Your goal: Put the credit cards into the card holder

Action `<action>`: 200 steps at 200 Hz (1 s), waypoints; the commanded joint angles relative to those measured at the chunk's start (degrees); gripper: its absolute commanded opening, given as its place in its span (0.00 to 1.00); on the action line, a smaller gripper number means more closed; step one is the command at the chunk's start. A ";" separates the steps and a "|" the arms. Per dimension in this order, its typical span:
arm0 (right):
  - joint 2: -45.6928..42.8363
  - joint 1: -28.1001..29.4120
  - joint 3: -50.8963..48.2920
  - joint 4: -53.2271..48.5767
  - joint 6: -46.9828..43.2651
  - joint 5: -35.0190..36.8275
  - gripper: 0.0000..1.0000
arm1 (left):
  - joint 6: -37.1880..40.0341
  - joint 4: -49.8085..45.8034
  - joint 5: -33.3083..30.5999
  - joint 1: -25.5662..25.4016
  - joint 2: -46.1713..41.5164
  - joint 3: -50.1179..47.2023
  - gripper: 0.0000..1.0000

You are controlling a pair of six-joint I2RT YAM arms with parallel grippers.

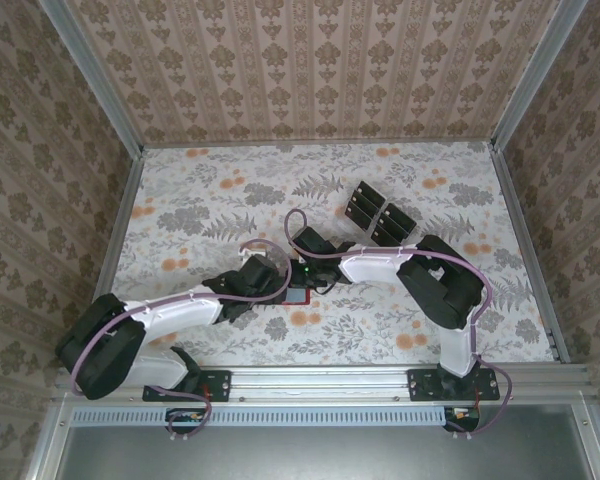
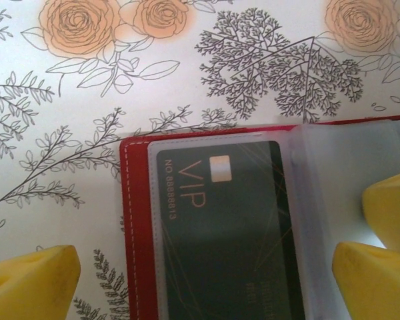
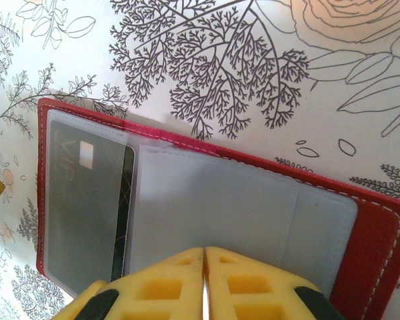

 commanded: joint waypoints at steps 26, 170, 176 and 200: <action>1.03 0.05 0.31 0.29 1.02 -1.09 0.10 | 0.61 2.78 -1.23 -0.47 2.41 -0.46 1.00; -6.38 -1.56 -0.25 -3.16 -1.15 1.41 0.12 | -1.71 2.50 -2.72 -0.79 0.69 -2.90 1.00; -6.40 -1.78 -0.05 -3.52 -1.46 1.59 0.12 | -1.56 2.22 -2.80 -0.80 0.20 -2.68 1.00; -5.57 -2.48 1.00 -4.94 -2.77 2.18 0.11 | -0.58 1.35 -2.96 -0.70 -1.40 -2.01 1.00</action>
